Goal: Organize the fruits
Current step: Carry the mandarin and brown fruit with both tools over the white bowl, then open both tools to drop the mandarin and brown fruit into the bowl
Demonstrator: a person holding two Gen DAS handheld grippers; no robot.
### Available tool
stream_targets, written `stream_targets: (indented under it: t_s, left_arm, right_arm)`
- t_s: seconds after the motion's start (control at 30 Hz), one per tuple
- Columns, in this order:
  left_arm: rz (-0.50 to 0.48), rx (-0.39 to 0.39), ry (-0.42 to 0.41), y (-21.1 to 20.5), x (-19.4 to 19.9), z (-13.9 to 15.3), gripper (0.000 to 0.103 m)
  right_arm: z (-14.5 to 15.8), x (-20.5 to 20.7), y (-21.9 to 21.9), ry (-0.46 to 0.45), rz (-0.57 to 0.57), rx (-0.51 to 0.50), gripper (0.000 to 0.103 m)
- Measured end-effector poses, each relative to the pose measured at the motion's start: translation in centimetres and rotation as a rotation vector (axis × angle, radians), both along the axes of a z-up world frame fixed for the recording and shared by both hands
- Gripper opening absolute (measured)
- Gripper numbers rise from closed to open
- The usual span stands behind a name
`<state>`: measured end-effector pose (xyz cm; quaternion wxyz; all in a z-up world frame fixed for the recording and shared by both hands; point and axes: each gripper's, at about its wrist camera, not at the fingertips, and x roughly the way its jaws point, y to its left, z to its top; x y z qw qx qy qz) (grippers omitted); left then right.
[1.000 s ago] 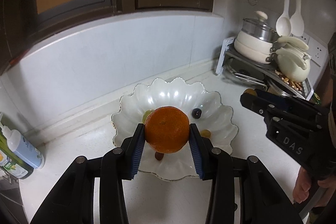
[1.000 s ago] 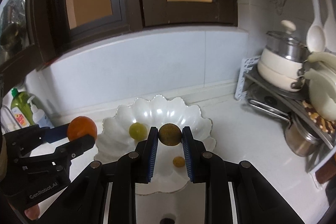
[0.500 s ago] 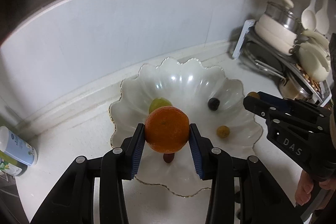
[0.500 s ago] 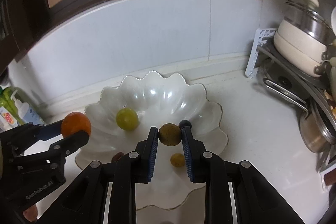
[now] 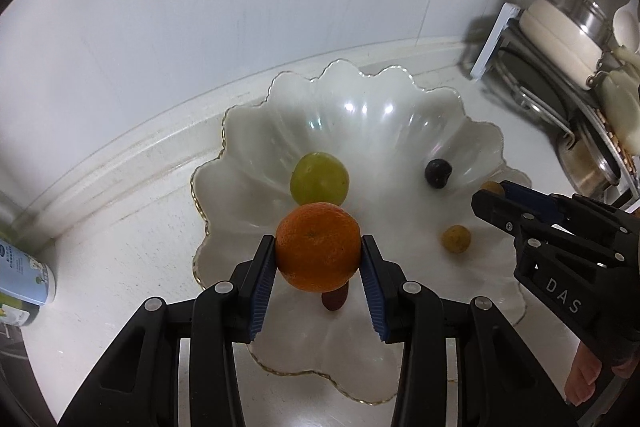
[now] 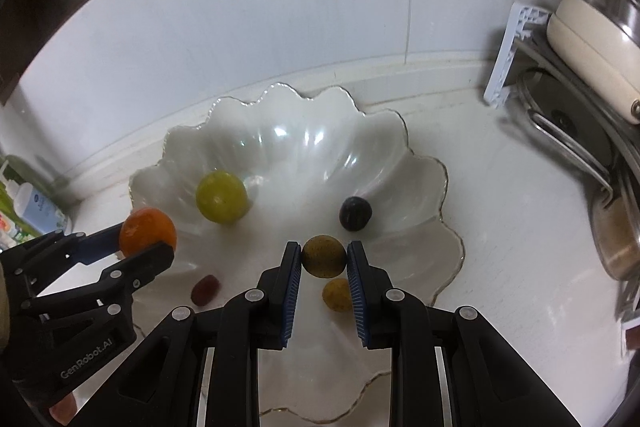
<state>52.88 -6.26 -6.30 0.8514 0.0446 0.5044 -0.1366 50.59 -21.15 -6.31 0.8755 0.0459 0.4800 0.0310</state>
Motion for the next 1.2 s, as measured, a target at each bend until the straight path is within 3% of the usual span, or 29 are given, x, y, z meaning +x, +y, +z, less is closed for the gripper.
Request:
stream_targets:
  t_s: [0.5, 0.57, 0.6, 0.63, 0.87, 1.2]
  left_arm:
    - [0.015, 0.022, 0.059, -0.1, 1.2, -1.4, 0.042]
    - [0.016, 0.016, 0.066, 0.0, 1.3, -1.4, 0.046]
    - [0.018, 0.017, 0.063, 0.0, 1.2, -1.3, 0.055]
    - [0.023, 0.023, 0.051, 0.0, 1.1, -1.1, 0.060]
    - [0.050, 0.058, -0.035, 0.4, 0.0, 1.6, 0.064]
    - [0.040, 0.077, -0.223, 0.7, -4.1, 6.8, 0.069]
  right_arm:
    - [-1.6, 1.2, -0.1, 0.062, -0.013, -0.015, 0.029]
    - [-1.6, 1.1, -0.2, 0.068, -0.016, -0.006, 0.038]
    - [-1.5, 1.1, -0.3, 0.067, -0.019, -0.003, 0.039]
    - [-1.4, 1.0, -0.3, 0.065, -0.021, -0.008, 0.039]
    - [0.1, -0.2, -0.9, 0.022, -0.033, -0.001, 0.039]
    - [4.6, -4.4, -1.9, -0.125, -0.046, -0.021, 0.039]
